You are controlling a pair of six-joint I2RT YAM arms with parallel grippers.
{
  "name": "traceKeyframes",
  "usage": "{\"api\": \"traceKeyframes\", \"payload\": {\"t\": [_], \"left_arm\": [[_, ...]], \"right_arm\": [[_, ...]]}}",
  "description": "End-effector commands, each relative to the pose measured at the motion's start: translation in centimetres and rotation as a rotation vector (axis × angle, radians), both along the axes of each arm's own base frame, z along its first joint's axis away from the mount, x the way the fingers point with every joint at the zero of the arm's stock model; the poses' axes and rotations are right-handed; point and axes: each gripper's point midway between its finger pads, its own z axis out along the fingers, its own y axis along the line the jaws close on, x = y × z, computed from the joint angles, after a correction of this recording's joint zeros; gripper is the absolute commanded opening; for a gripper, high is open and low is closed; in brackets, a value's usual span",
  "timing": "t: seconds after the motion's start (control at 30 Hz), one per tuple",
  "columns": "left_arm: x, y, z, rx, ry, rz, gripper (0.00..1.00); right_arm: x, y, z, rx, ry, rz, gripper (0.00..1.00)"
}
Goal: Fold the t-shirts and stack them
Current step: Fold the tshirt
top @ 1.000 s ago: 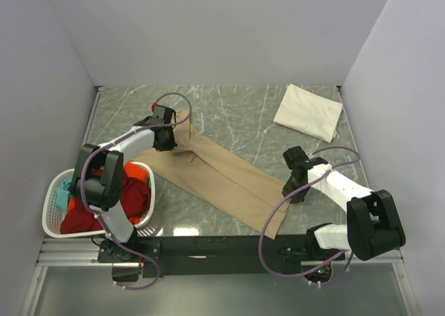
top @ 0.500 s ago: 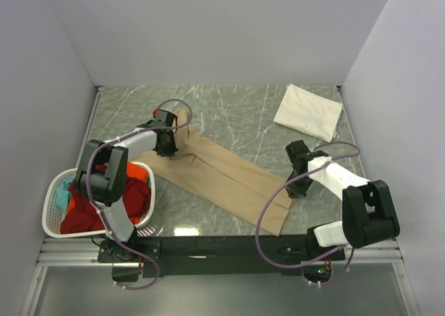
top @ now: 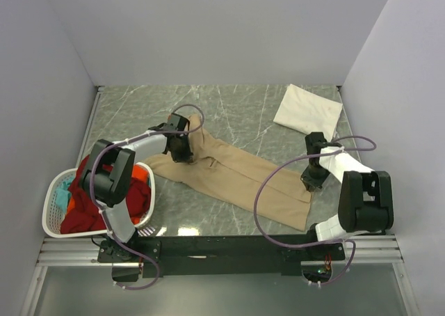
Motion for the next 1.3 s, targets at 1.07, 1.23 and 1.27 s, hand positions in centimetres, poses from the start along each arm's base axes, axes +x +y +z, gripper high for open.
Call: {"api": "traceKeyframes", "payload": {"t": [1.07,1.23,1.27], "left_arm": [[-1.3,0.8,8.1,-0.116,-0.052,-0.050,0.78],[-0.8,1.8,5.5,-0.136,-0.026,-0.035,0.79],[-0.9,1.8,5.0,-0.140,-0.016,-0.035,0.79]], "right_arm": [[8.2,5.6,11.1,0.144,-0.387,0.134,0.51],[7.5,9.8,5.8,0.325,-0.317,0.121,0.49],[7.2,9.5,5.0,0.310,-0.293,0.115,0.49]]}}
